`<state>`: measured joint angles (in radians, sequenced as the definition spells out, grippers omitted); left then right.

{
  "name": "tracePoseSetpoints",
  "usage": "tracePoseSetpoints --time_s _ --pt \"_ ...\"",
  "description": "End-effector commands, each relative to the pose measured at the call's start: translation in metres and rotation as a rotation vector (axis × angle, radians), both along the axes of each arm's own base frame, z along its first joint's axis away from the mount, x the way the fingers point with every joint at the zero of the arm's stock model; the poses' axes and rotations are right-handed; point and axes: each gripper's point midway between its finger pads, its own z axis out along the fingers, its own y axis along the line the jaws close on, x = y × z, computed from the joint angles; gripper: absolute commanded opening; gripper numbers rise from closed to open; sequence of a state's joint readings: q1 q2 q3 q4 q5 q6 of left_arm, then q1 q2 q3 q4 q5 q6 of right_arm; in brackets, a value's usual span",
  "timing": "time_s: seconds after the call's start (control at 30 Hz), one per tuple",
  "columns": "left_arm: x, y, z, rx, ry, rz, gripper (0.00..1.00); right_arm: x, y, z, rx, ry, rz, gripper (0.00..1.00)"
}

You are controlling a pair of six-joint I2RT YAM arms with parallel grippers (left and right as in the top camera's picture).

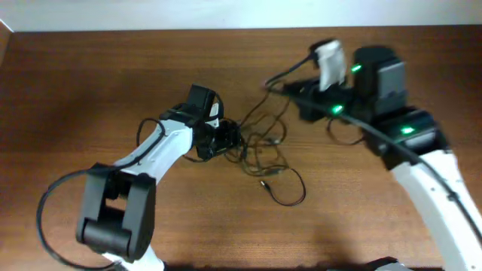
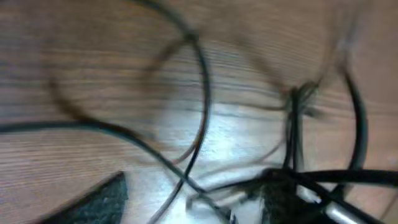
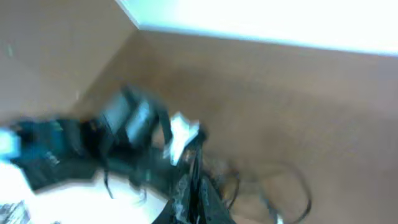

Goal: Untangle cables

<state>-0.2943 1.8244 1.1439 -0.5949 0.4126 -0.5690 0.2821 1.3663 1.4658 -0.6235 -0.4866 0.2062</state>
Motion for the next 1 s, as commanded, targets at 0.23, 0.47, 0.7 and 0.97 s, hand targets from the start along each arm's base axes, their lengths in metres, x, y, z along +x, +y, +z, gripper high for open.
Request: tracePoseSetpoints --time_s 0.23,0.47,0.7,0.97 --pt "0.005 0.072 -0.035 0.281 0.047 0.115 0.06 0.027 -0.175 0.044 -0.1 -0.03 -0.53 0.04" --pt "-0.017 0.19 -0.015 0.431 0.232 0.282 0.0 0.013 -0.292 0.017 -0.195 0.092 -0.952 0.04" --pt "-0.007 0.146 0.012 0.264 0.057 -0.073 0.0 0.017 -0.2 -0.061 -0.03 0.442 -0.516 0.05" --pt "-0.005 0.136 0.012 0.277 0.014 -0.165 0.45 0.025 -0.034 -0.2 -0.12 0.574 0.236 0.49"
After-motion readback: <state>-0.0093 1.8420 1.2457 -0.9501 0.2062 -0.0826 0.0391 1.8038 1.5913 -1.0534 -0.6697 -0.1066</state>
